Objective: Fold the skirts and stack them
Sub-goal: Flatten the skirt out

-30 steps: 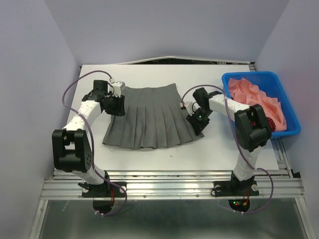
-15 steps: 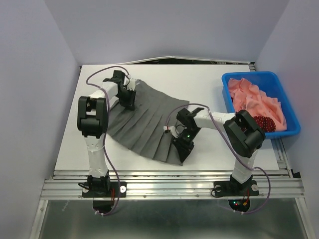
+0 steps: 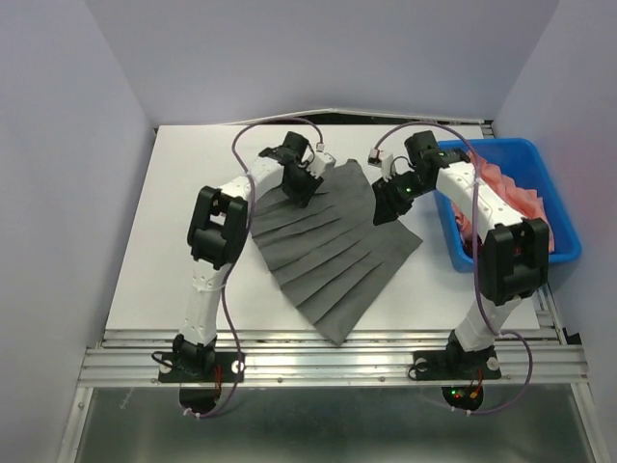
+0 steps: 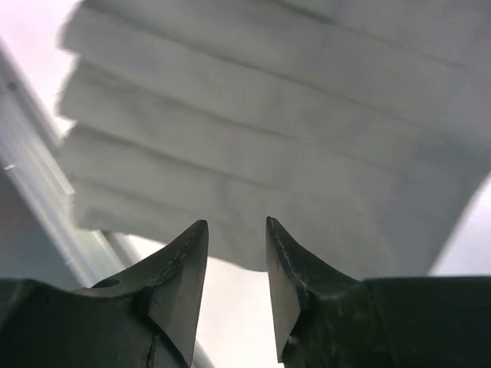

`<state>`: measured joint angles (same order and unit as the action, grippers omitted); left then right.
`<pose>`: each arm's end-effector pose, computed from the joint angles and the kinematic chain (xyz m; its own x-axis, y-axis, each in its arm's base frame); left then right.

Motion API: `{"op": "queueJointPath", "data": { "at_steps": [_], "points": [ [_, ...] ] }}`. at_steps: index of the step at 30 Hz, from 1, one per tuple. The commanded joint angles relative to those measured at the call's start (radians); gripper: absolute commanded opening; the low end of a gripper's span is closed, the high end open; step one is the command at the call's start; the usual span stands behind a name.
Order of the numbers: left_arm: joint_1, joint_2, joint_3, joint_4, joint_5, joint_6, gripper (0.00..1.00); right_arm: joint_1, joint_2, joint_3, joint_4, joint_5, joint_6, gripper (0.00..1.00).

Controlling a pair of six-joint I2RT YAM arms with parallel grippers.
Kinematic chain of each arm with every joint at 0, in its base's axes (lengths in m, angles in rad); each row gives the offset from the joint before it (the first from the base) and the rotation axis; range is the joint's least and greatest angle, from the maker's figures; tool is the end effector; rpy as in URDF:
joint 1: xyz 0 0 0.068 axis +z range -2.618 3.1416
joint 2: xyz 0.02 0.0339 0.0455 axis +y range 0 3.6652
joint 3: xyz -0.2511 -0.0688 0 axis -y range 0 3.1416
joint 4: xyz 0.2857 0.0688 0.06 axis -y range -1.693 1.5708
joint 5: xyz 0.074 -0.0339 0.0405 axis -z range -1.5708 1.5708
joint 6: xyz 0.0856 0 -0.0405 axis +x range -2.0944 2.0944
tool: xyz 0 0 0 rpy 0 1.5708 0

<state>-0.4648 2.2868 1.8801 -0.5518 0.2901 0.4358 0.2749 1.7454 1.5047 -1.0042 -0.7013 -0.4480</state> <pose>0.4902 -0.2732 0.1173 -0.4198 0.6630 -0.6198 0.8314 0.5548 0.0304 0.3700 0.1617 0.2189 -0.6459 -0.5260 -0.5533 -0.7611 0.5008 0.4122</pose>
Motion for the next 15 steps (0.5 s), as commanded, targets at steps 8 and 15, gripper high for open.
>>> {"op": "queueJointPath", "data": {
  "at_steps": [8,15],
  "points": [
    [0.078,-0.492,-0.338,-0.079,0.027,-0.020,0.49,0.010,0.148,-0.066,0.150,0.336,-0.063,0.32],
    [0.060,-0.648,-0.732,0.081,0.119,-0.118,0.47,0.029,0.069,-0.286,0.153,0.350,-0.093,0.33]
  ]
}}
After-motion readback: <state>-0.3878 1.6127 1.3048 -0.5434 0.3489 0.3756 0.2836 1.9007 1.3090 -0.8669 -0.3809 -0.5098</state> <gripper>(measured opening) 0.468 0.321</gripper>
